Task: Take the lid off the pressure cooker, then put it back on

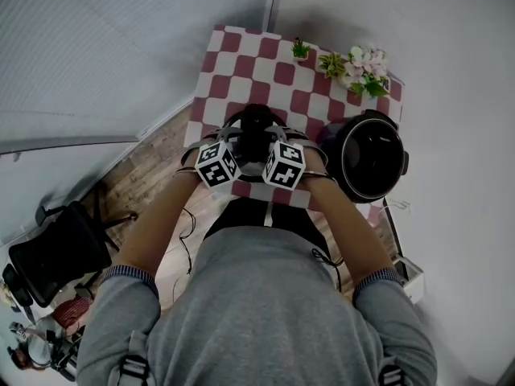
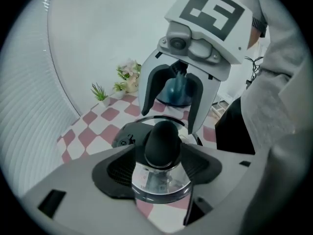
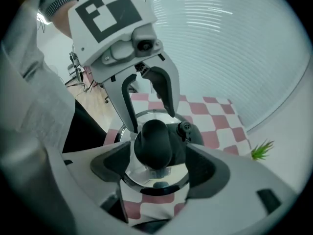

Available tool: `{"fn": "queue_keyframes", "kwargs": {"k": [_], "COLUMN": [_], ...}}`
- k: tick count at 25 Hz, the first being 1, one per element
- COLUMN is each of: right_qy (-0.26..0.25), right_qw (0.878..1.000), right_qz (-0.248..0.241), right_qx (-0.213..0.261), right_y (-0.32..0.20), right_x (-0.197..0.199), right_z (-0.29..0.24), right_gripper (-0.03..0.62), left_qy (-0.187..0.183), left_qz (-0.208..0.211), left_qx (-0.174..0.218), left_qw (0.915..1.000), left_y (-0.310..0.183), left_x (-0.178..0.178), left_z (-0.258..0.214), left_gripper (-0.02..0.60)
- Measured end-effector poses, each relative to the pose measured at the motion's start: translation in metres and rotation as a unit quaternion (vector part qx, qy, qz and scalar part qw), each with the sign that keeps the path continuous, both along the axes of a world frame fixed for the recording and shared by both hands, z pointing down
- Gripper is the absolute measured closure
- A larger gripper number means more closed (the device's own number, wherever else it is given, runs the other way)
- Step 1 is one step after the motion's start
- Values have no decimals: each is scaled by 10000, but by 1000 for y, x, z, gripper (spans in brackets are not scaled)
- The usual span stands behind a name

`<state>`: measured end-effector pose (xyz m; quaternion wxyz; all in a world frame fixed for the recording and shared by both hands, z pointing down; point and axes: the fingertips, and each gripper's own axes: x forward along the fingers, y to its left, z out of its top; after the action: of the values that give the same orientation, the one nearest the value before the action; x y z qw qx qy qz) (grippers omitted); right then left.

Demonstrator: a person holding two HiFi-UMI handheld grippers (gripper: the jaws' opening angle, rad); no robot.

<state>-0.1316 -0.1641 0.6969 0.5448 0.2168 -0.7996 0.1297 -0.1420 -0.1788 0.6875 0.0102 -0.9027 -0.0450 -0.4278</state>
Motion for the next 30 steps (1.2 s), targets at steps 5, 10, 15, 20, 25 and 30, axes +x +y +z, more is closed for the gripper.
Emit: {"fn": "queue_keyframes", "kwargs": {"k": [5,10,15,20,25,30], "right_qy": [-420,-819,-1421,-2320,-2591,-3027], "right_qw": [9976,9895,9706,9414,9172,8765], "right_qz": [380,788,1286,1748,2060,2439], "right_qx": [403,896,1459,1715,2218,2840], "right_y": [-5,-10,-13,-5,7,24], "right_x": [0,9,19,23,32,47], "right_z": [-49,-98,-156,-208,-246,-268], "right_gripper": [225,226,230,232,233,245], "left_qy": [694,1229,1822,2495,3127,3692], "left_qz": [-598,-833,-1082,-1222,-1262,-1456], "left_qx": [-10,78,200,169,161,48], "left_qw": [9958,9889,9771,9605,9413,9178], "left_y": [-9,-13,-20,-16,-5,6], "left_x": [-4,-4,-4,-2,1,-1], "left_z": [-43,-89,-138,-193,-237,-264], "left_gripper": [270,270,270,270,272,272]}}
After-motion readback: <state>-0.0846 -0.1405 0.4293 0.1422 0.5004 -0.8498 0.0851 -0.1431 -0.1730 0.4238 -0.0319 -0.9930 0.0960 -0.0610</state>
